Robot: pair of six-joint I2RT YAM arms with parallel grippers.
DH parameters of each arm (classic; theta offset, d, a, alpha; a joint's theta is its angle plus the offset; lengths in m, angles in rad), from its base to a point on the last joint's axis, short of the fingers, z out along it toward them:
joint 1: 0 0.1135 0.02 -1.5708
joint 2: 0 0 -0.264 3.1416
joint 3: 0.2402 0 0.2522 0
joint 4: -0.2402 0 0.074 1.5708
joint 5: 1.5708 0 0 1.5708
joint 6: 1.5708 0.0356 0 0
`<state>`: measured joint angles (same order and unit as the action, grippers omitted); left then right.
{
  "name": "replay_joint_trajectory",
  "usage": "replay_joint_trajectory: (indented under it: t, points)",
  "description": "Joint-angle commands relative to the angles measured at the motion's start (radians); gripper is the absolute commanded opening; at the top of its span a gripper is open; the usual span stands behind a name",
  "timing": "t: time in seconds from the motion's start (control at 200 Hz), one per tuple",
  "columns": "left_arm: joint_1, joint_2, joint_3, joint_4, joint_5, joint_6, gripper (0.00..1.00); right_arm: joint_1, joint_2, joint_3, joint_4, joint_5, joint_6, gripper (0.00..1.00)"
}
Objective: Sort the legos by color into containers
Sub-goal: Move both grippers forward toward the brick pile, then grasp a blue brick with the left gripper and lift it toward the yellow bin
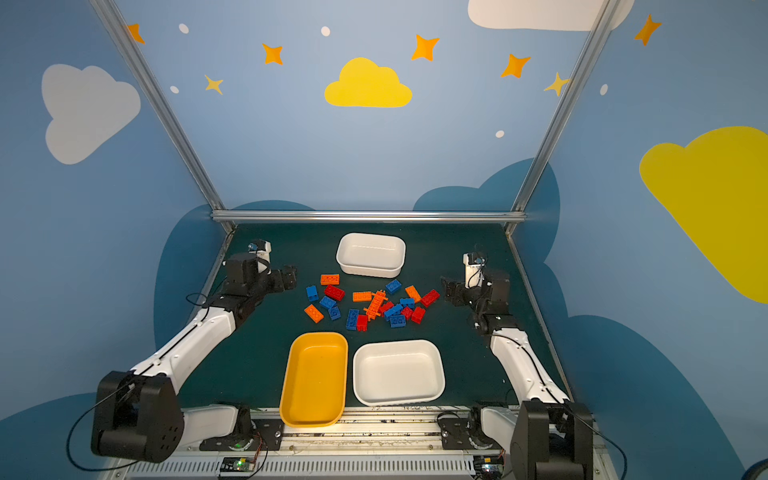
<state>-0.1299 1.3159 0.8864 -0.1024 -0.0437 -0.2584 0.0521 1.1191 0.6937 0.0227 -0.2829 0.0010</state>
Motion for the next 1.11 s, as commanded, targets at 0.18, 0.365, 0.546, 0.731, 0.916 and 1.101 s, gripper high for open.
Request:
replay_joint_trajectory:
  t: [0.18, 0.365, 0.546, 0.731, 0.916, 1.101]
  points:
    - [-0.113, 0.173, 0.148, -0.373, -0.088, -0.179, 0.99, 0.123, -0.083, 0.081, -0.27, -0.225, -0.054, 0.9]
    - [-0.138, 0.328, 0.226, -0.383, -0.122, -0.224, 0.92, 0.221, -0.075, 0.134, -0.395, -0.234, -0.066, 0.89]
    - [-0.149, 0.468, 0.325, -0.421, -0.149, -0.261, 0.86, 0.297, -0.054, 0.141, -0.4, -0.182, -0.064, 0.89]
    - [-0.153, 0.564, 0.391, -0.404, -0.156, -0.274, 0.8, 0.342, -0.02, 0.15, -0.408, -0.145, -0.079, 0.89]
    - [-0.157, 0.647, 0.454, -0.43, -0.172, -0.286, 0.67, 0.35, -0.007, 0.162, -0.42, -0.138, -0.084, 0.88]
    - [-0.158, 0.675, 0.462, -0.425, -0.171, -0.296, 0.48, 0.351, 0.001, 0.16, -0.425, -0.131, -0.099, 0.89]
